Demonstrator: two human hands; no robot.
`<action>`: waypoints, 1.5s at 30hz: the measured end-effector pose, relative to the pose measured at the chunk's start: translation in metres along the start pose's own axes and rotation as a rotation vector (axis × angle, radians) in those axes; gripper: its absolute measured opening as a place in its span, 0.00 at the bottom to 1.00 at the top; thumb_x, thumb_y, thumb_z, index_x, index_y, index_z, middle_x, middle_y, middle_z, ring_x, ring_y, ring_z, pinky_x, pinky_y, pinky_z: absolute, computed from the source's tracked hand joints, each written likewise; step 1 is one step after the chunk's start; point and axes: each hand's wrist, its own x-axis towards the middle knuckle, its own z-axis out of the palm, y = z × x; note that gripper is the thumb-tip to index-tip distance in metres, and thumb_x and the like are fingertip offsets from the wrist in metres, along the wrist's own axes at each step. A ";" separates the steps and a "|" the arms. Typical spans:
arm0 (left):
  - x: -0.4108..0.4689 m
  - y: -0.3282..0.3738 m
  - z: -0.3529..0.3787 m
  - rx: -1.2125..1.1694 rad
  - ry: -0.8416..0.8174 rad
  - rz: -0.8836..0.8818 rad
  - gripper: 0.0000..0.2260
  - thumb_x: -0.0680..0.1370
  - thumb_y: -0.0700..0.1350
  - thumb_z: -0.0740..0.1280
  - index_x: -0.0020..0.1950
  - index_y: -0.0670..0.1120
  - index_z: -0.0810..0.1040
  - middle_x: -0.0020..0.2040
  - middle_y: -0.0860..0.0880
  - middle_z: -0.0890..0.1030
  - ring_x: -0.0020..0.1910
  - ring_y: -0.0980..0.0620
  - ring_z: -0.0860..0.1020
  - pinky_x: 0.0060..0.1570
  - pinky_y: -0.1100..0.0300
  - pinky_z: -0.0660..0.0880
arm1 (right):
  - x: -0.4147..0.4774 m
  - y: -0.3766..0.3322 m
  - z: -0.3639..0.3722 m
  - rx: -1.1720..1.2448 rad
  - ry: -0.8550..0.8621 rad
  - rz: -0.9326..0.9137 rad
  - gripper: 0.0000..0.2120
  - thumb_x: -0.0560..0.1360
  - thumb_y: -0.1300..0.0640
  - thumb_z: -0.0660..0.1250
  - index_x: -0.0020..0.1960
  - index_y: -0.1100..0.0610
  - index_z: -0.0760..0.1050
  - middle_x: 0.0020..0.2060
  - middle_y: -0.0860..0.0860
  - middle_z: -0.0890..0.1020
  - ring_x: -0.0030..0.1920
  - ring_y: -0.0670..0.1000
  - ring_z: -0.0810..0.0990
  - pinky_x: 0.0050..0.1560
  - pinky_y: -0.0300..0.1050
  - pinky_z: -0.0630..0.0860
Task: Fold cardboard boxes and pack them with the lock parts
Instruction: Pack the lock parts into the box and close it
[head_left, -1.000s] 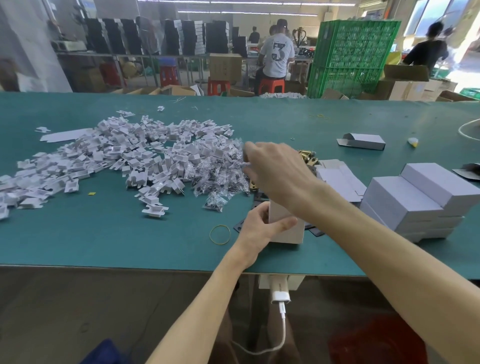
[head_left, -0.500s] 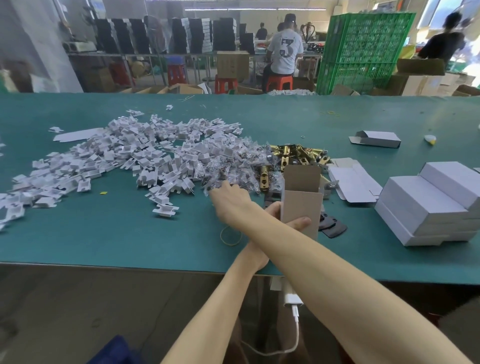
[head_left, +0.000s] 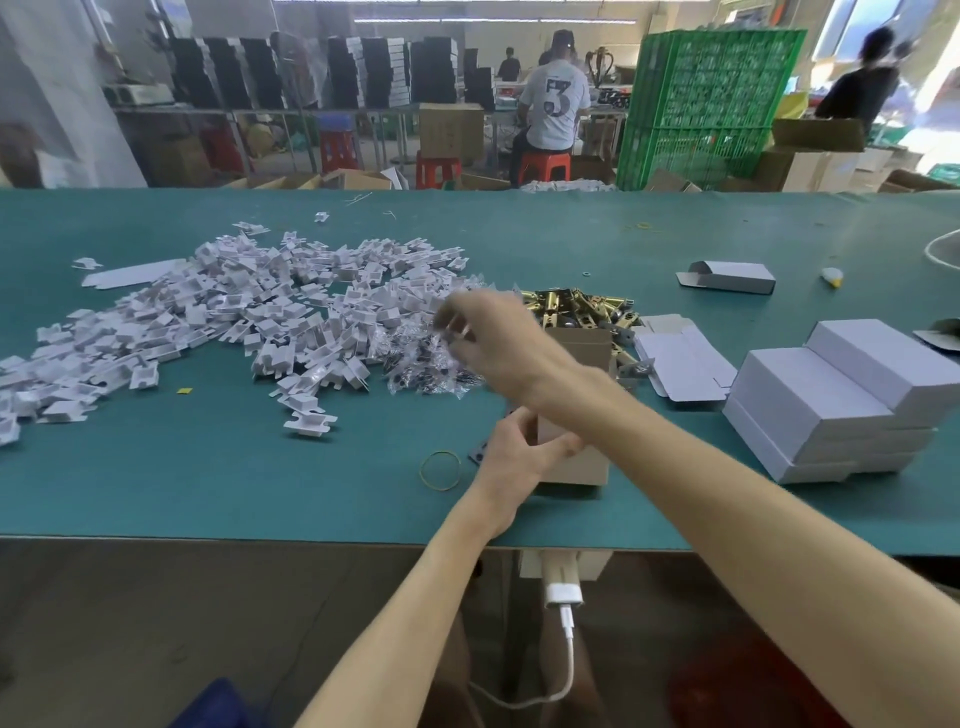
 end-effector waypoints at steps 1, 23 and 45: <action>0.002 -0.002 0.001 0.004 -0.002 -0.011 0.15 0.77 0.41 0.76 0.63 0.46 0.81 0.56 0.46 0.87 0.54 0.51 0.85 0.56 0.54 0.82 | -0.004 0.005 -0.016 0.043 0.033 0.008 0.09 0.79 0.67 0.68 0.57 0.59 0.80 0.51 0.54 0.83 0.47 0.50 0.82 0.50 0.44 0.81; 0.000 -0.001 0.006 -0.063 -0.012 -0.011 0.26 0.69 0.51 0.80 0.64 0.45 0.80 0.56 0.46 0.87 0.58 0.44 0.84 0.57 0.48 0.83 | -0.063 0.072 -0.064 -0.512 -0.090 0.087 0.16 0.83 0.47 0.63 0.53 0.57 0.84 0.55 0.50 0.78 0.59 0.53 0.73 0.63 0.50 0.64; -0.003 0.004 0.006 -0.125 -0.031 0.073 0.37 0.77 0.46 0.77 0.81 0.59 0.64 0.61 0.46 0.85 0.59 0.45 0.84 0.57 0.50 0.82 | -0.109 0.110 -0.006 0.577 0.365 0.412 0.16 0.77 0.57 0.73 0.63 0.54 0.75 0.55 0.52 0.81 0.54 0.51 0.83 0.45 0.47 0.83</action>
